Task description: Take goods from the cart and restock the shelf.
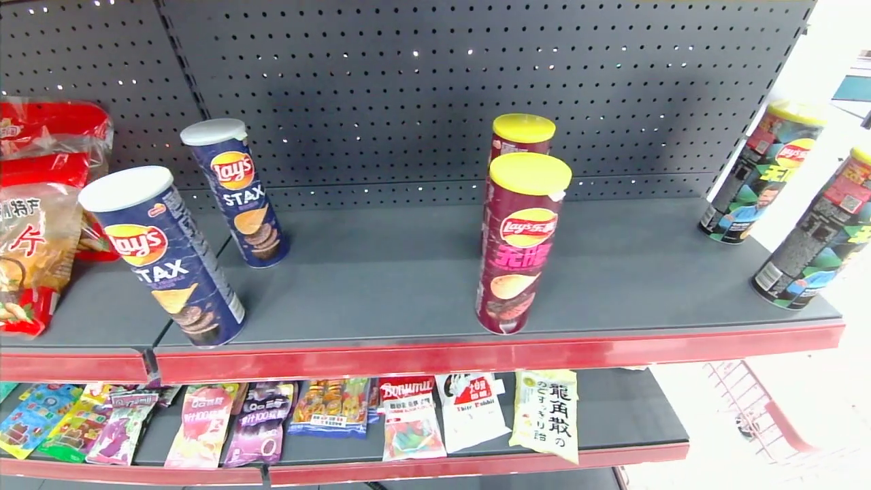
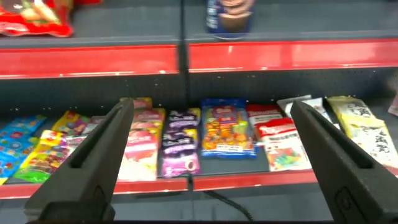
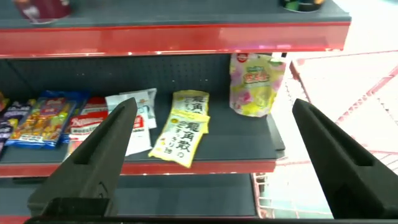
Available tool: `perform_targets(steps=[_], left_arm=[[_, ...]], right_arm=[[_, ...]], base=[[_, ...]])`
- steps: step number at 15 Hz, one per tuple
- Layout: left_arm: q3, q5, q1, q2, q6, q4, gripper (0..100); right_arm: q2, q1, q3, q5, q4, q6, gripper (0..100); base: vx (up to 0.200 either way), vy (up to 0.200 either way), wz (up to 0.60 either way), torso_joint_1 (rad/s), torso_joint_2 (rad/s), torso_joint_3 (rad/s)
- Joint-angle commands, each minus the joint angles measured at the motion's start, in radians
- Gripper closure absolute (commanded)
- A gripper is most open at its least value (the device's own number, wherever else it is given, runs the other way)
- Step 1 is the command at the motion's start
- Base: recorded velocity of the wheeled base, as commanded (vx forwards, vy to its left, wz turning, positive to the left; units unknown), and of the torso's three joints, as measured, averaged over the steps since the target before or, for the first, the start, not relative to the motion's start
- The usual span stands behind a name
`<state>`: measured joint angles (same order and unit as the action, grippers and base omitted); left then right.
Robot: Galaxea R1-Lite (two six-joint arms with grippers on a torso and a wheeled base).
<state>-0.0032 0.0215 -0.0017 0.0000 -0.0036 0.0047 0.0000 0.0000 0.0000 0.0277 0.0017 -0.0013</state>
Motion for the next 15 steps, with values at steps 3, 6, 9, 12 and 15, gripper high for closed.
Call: perform_targets(steps=[3, 6, 9, 12, 15], left_arm=[[0.0, 0.0, 0.0, 0.0, 0.001, 0.0, 0], [0.0, 0.0, 0.0, 0.0, -0.001, 0.0, 0], [0.0, 0.0, 0.0, 0.0, 0.001, 0.0, 0], [0.0, 0.002, 0.0, 0.0, 0.001, 0.0, 0], [0.0, 0.002, 0.0, 0.0, 0.001, 0.0, 0]], right_arm=[[0.0, 0.0, 0.0, 0.0, 0.0, 0.001, 0], [0.0, 0.0, 0.0, 0.0, 0.0, 0.001, 0], [0.0, 0.0, 0.0, 0.0, 0.0, 0.001, 0], [0.0, 0.0, 0.0, 0.0, 0.0, 0.003, 0], [0.0, 0.0, 0.0, 0.0, 0.0, 0.003, 0]], base=[[0.0, -0.2, 0.0, 0.001, 0.0, 0.005], [0.0, -0.133, 0.0, 0.002, 0.0, 0.003], [0.0, 0.0, 0.0, 0.0, 0.0, 0.0], [0.0, 0.0, 0.0, 0.0, 0.0, 0.0], [0.0, 0.2, 0.0, -0.001, 0.0, 0.005]])
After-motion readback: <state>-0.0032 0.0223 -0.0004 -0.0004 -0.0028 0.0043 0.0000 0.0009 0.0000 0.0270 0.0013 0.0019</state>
